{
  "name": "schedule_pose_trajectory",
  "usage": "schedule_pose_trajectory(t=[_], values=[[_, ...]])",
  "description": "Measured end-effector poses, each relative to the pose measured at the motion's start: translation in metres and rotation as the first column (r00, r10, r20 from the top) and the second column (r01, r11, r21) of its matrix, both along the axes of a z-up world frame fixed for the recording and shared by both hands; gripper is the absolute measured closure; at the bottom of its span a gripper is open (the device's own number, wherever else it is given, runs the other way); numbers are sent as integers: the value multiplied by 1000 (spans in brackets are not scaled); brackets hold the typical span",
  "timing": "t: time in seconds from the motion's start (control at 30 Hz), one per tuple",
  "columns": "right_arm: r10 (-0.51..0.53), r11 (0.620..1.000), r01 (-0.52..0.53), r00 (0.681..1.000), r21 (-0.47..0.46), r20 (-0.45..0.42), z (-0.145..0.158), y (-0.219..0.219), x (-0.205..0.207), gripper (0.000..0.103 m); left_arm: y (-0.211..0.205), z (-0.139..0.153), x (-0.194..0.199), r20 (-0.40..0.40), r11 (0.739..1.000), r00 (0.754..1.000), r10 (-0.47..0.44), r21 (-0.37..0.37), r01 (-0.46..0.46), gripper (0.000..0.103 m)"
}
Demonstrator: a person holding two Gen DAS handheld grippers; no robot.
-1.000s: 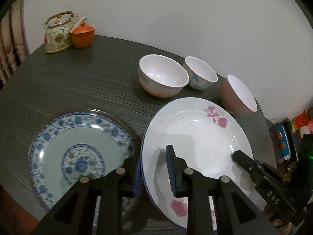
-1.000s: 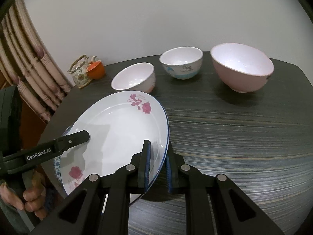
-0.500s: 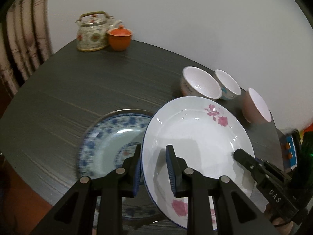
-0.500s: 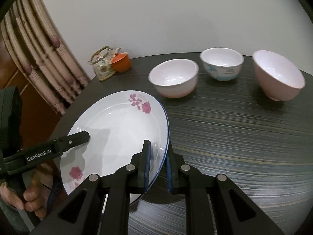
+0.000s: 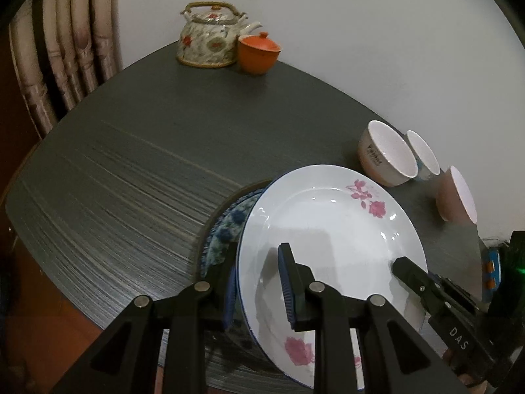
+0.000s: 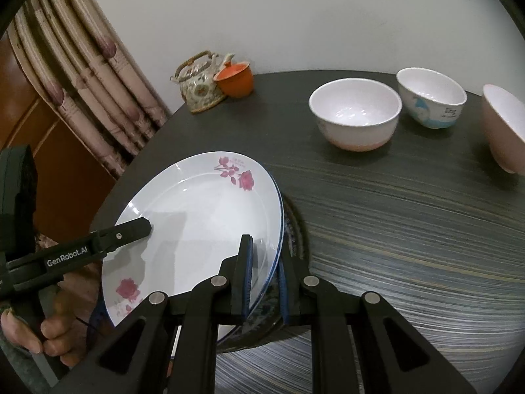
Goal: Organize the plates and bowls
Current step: 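Carry the flowered plate over the blue-and-white plate stack and lower it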
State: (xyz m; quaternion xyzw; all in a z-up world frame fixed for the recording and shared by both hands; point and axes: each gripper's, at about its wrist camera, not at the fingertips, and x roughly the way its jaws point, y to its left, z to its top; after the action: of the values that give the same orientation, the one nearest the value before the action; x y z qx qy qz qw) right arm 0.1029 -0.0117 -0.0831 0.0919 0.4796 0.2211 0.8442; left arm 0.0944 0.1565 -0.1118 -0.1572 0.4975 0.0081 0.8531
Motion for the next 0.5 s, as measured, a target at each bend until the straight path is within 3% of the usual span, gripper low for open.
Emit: schedule_pose_trajectory(t=[0.5], values=[[16, 1000, -16, 998, -10, -59, -28, 17, 10, 89, 5, -30, 13, -74, 999, 997, 15, 37, -12, 80]])
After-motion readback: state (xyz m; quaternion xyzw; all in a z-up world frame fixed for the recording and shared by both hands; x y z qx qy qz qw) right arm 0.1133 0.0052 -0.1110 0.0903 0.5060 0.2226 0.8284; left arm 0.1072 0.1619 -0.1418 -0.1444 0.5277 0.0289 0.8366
